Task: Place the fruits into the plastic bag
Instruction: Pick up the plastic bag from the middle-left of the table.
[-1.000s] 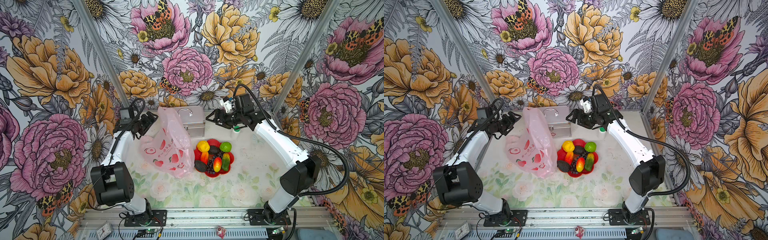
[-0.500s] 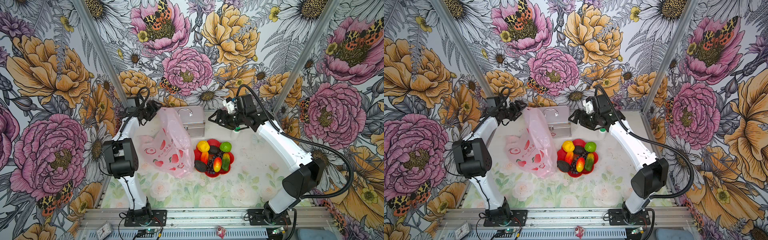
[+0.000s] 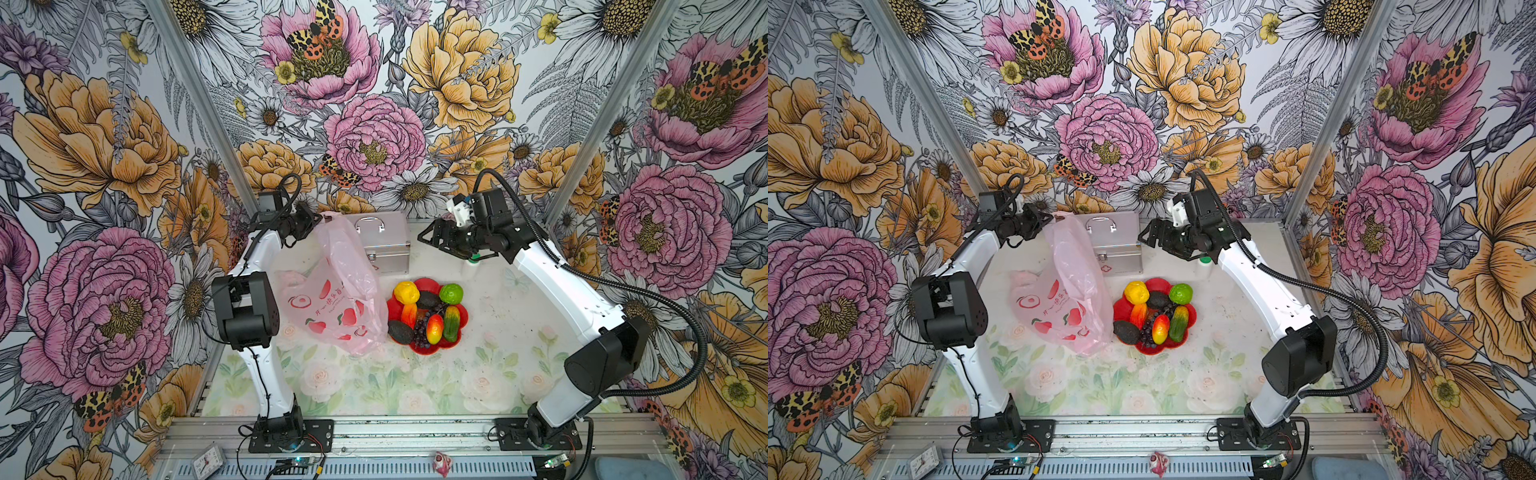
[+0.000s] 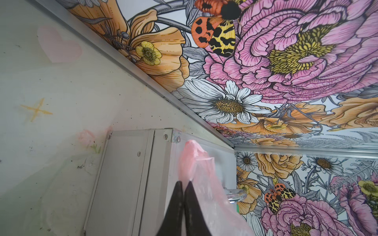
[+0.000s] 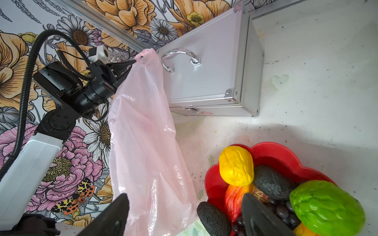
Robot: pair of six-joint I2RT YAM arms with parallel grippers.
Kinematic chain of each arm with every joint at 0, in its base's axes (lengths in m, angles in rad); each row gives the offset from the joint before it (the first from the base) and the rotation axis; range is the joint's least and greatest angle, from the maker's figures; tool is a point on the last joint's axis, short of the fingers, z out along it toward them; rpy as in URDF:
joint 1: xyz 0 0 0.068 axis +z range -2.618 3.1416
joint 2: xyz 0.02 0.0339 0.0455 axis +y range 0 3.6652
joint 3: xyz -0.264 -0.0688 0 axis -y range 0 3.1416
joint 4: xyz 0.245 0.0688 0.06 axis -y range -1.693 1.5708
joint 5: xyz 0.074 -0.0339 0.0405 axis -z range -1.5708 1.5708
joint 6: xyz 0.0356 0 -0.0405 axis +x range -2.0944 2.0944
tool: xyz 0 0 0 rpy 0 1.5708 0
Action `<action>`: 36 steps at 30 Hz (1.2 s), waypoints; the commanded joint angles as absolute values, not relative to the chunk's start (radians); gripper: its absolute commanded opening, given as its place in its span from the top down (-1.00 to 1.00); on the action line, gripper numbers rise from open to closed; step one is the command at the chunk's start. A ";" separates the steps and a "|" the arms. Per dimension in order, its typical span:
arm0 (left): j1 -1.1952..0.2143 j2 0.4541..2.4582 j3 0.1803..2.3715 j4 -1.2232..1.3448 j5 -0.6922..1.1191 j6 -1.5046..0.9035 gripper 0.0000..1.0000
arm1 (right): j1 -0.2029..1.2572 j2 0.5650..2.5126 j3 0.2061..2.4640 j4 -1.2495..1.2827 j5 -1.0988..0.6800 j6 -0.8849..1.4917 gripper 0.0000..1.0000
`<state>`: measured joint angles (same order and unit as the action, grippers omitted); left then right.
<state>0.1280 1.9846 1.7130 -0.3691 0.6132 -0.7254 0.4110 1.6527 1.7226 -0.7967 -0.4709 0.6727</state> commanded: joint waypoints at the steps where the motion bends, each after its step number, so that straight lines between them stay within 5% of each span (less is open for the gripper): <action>1: 0.125 1.841 1.684 -0.402 0.597 -0.704 1.00 | 0.403 1.645 1.753 -0.793 -0.466 0.660 -0.76; 12: 0.052 1.424 1.716 -0.743 0.341 -0.471 1.00 | 0.423 1.695 1.873 -0.791 -0.545 0.664 -0.77; 18: -0.144 1.298 1.813 -0.927 0.096 -0.357 1.00 | 0.456 1.741 2.024 -0.791 -0.641 0.721 -0.80; 26: -0.464 1.202 1.653 -0.912 -0.226 -0.384 1.00 | 0.499 1.741 2.138 -0.792 -0.761 0.898 -0.82; 36: -0.706 1.234 1.493 -0.760 -0.329 -0.448 1.00 | 0.552 1.636 2.001 -0.790 -0.802 1.143 -0.82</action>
